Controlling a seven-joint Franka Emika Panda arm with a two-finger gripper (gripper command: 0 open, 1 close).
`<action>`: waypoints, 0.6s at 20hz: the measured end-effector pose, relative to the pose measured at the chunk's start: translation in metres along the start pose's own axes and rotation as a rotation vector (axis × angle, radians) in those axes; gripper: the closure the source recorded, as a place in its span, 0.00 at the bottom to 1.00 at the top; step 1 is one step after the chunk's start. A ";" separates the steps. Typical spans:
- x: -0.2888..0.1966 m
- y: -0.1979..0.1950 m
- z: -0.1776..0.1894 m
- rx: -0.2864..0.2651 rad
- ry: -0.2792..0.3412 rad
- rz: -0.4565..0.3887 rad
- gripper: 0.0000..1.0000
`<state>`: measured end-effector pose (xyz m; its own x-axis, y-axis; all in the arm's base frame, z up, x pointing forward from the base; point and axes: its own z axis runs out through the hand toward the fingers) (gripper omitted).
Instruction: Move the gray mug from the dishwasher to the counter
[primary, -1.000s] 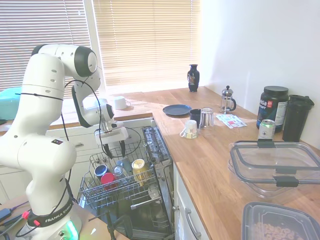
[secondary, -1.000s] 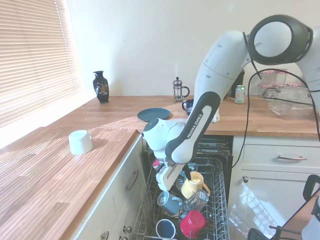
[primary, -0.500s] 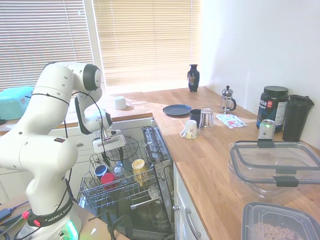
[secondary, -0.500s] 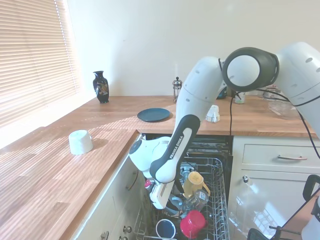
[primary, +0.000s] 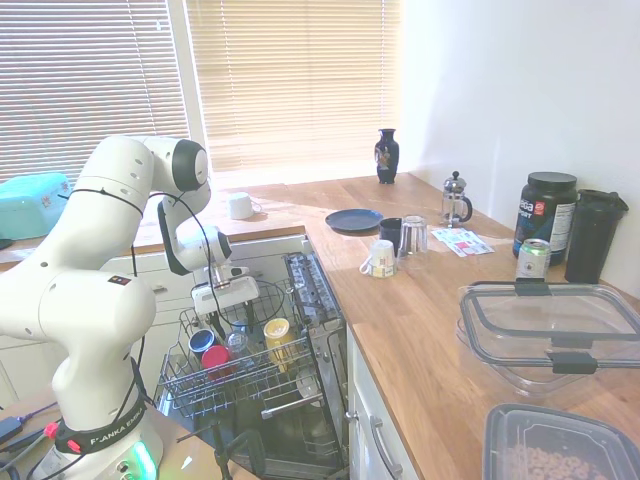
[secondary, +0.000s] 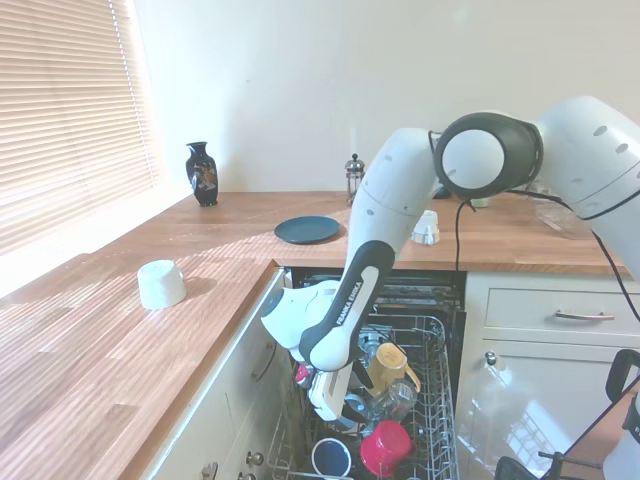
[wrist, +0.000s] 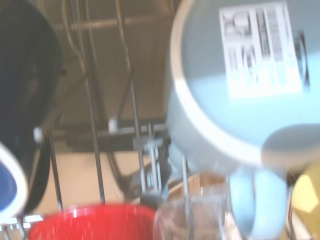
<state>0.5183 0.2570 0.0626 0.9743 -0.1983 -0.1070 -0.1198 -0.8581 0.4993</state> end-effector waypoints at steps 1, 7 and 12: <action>0.006 -0.004 -0.002 0.000 -0.002 -0.004 0.00; 0.032 -0.017 0.010 -0.050 -0.015 -0.020 0.00; 0.041 -0.018 0.024 -0.070 -0.042 -0.032 1.00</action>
<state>0.5555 0.2534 0.0288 0.9683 -0.1925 -0.1593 -0.0737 -0.8292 0.5540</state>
